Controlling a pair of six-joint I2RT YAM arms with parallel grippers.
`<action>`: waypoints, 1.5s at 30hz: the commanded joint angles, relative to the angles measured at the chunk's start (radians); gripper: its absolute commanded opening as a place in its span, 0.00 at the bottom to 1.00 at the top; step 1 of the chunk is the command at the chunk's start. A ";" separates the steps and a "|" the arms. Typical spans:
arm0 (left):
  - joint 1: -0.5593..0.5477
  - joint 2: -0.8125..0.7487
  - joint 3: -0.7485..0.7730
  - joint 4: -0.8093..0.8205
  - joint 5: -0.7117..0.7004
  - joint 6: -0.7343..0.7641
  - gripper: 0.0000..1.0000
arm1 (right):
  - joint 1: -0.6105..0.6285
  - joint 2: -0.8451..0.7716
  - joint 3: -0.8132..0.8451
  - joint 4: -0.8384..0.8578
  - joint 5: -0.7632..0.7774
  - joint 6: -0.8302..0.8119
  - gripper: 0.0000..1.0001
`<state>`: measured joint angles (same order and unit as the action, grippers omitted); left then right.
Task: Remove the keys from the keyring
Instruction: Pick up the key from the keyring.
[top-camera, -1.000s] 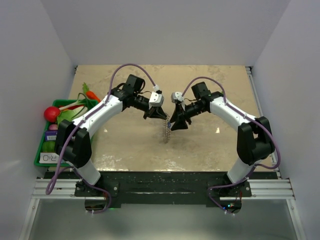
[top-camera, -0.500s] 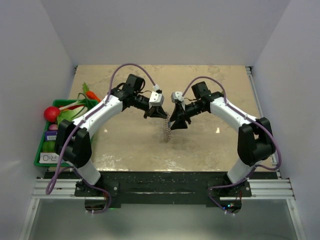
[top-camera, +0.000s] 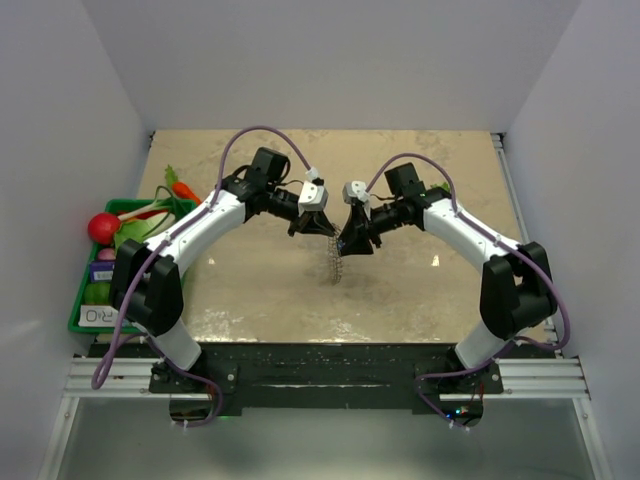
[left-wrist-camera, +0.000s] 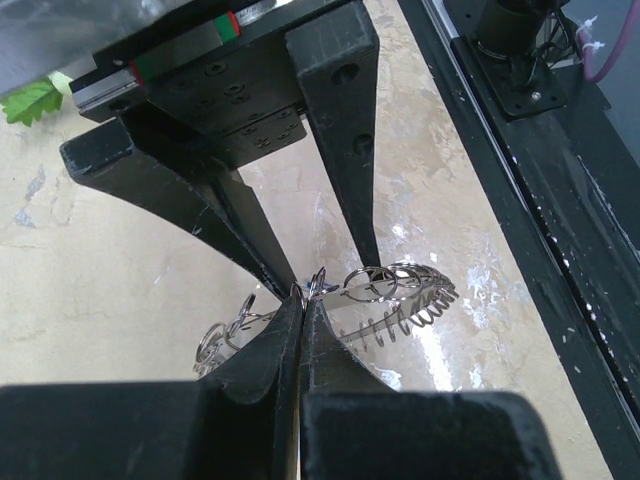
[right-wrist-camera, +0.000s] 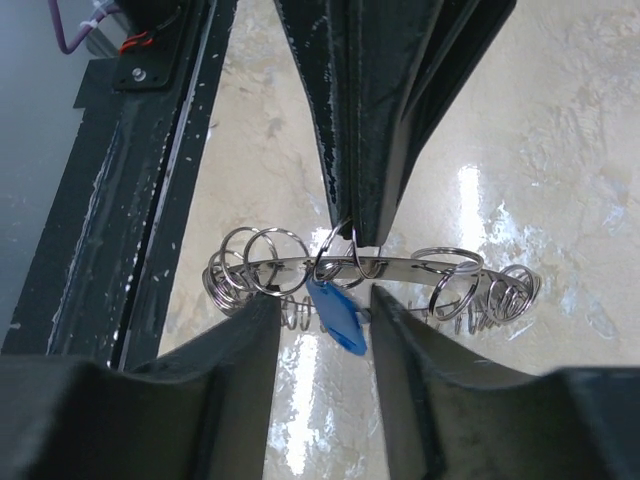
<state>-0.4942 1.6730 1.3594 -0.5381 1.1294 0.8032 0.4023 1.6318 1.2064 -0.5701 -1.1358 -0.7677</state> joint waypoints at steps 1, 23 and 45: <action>-0.006 -0.045 -0.014 0.050 0.049 -0.016 0.00 | 0.006 0.011 0.041 -0.042 -0.041 -0.044 0.38; -0.006 -0.073 -0.043 0.086 0.053 -0.042 0.00 | 0.018 -0.007 0.012 0.006 0.013 -0.018 0.31; -0.006 -0.082 -0.051 0.105 0.026 -0.067 0.00 | 0.021 -0.056 0.007 0.016 0.108 -0.018 0.00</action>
<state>-0.4942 1.6466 1.3106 -0.4854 1.1297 0.7654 0.4191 1.6394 1.2205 -0.5774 -1.0702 -0.7841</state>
